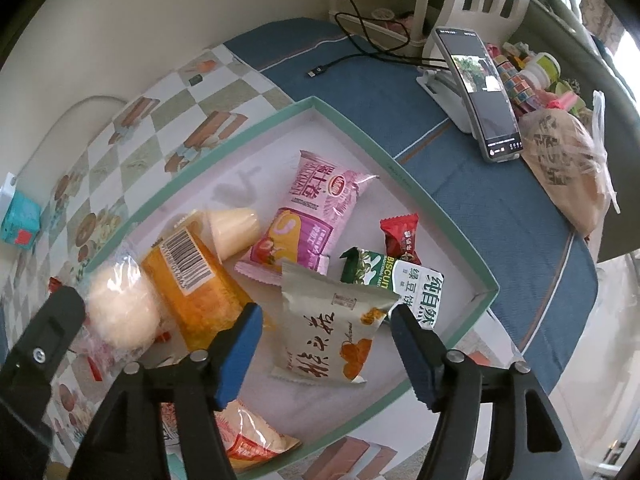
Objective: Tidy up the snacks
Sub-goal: 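Open both tools to release the bun and packet into the tray, then withdraw both open tools back over the remaining snacks, then move the left tool to the red-white biscuit packet while the right tool approaches the green-edged cracker packet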
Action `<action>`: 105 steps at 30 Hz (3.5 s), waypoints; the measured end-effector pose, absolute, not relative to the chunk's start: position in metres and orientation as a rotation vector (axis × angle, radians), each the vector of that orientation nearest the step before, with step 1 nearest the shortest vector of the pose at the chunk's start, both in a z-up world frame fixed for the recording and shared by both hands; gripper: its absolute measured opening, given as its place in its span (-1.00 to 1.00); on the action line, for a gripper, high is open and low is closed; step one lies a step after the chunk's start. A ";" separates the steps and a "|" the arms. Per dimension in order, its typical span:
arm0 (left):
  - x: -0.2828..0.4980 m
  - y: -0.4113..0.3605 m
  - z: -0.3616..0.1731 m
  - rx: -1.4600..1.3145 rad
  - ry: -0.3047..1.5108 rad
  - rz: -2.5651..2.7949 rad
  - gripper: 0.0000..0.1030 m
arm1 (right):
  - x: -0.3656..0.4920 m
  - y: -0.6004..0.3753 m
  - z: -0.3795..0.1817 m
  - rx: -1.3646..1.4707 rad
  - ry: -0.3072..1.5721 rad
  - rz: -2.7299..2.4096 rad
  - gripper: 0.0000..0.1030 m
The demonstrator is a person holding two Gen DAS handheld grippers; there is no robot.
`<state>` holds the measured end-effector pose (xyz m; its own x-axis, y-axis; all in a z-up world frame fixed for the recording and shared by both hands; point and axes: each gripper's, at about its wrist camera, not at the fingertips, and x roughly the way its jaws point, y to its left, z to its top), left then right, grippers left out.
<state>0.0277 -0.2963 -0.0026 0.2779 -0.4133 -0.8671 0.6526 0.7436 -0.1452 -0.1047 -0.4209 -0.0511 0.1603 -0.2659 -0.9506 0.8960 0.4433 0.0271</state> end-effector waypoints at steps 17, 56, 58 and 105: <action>0.077 -0.239 0.000 0.144 1.097 -0.511 1.00 | -0.095 -0.409 -0.036 0.634 1.027 -0.915 1.00; 0.159 -0.020 -0.008 -0.062 1.176 0.015 1.00 | 0.010 -0.261 -0.002 0.322 0.979 -0.586 1.00; 0.161 -0.018 -0.009 -0.072 1.181 0.010 1.00 | 0.015 -0.257 -0.005 0.321 0.987 -0.568 1.00; 0.211 -0.080 -0.058 0.026 1.181 -0.126 1.00 | 0.105 -0.267 -0.081 0.474 1.065 -0.389 0.59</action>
